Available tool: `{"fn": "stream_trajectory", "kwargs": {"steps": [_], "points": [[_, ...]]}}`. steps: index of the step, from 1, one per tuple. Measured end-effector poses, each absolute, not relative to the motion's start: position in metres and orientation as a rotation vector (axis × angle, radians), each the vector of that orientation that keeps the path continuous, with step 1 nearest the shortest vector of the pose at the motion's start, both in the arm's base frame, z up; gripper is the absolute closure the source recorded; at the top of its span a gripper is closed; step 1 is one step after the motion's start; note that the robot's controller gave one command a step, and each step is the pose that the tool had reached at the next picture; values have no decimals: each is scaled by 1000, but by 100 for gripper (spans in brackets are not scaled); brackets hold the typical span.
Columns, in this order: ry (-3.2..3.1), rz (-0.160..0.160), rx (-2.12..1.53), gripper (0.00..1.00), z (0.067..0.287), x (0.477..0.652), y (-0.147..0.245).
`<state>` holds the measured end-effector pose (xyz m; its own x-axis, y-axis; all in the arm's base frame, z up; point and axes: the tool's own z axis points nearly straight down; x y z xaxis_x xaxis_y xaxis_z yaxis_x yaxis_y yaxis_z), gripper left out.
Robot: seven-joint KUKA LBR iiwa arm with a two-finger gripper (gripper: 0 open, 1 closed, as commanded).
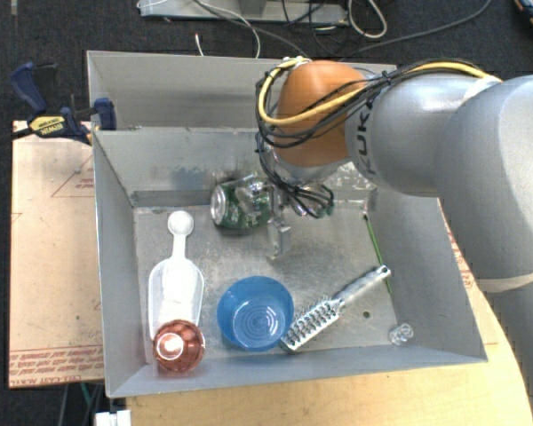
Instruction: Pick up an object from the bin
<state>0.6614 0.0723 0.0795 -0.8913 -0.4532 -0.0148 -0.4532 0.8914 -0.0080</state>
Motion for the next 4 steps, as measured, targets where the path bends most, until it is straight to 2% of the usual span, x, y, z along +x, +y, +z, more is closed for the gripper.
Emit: {"fn": "stream_trajectory", "kwargs": {"steps": [1, 2, 3, 4], "points": [[3013, 16, -751, 0, 79, 639, 23], [3018, 0, -725, 0, 80, 640, 8], [2982, 10, -826, 0, 79, 639, 3], [2980, 2, -828, 0, 79, 639, 6]]}}
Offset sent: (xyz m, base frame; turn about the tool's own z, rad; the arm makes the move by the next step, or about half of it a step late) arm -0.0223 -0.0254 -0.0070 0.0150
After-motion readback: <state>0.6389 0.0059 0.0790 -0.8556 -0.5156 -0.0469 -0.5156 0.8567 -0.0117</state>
